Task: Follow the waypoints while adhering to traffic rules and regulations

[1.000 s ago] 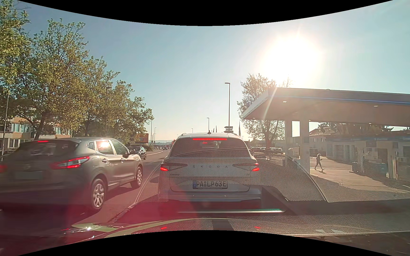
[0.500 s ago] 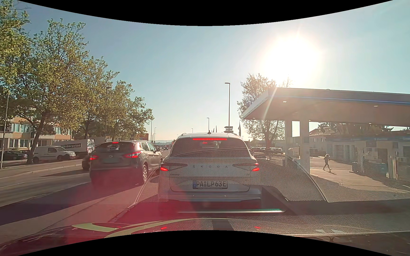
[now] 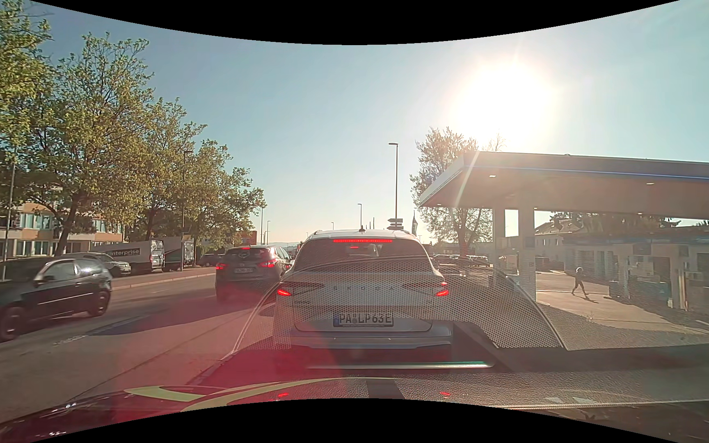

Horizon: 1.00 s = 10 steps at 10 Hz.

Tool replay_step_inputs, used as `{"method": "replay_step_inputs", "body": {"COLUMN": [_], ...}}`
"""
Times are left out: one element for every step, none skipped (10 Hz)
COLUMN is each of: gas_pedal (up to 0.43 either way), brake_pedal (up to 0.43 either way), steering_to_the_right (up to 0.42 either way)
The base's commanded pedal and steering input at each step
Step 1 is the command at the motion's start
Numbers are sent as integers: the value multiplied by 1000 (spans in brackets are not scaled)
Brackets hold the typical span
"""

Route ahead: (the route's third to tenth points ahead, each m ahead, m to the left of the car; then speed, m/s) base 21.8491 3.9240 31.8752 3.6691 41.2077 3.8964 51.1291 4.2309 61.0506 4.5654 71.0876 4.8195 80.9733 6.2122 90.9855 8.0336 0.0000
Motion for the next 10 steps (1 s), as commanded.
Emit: {"method": "replay_step_inputs", "body": {"gas_pedal": [0, 0, 0, 0, 0, 0, 0, 0, 0, 0], "brake_pedal": [244, 244, 250, 250, 244, 244, 244, 244, 244, 244], "steering_to_the_right": [-7, -7, -7, -7, -7, -7, -7, -7, -7, -7]}}
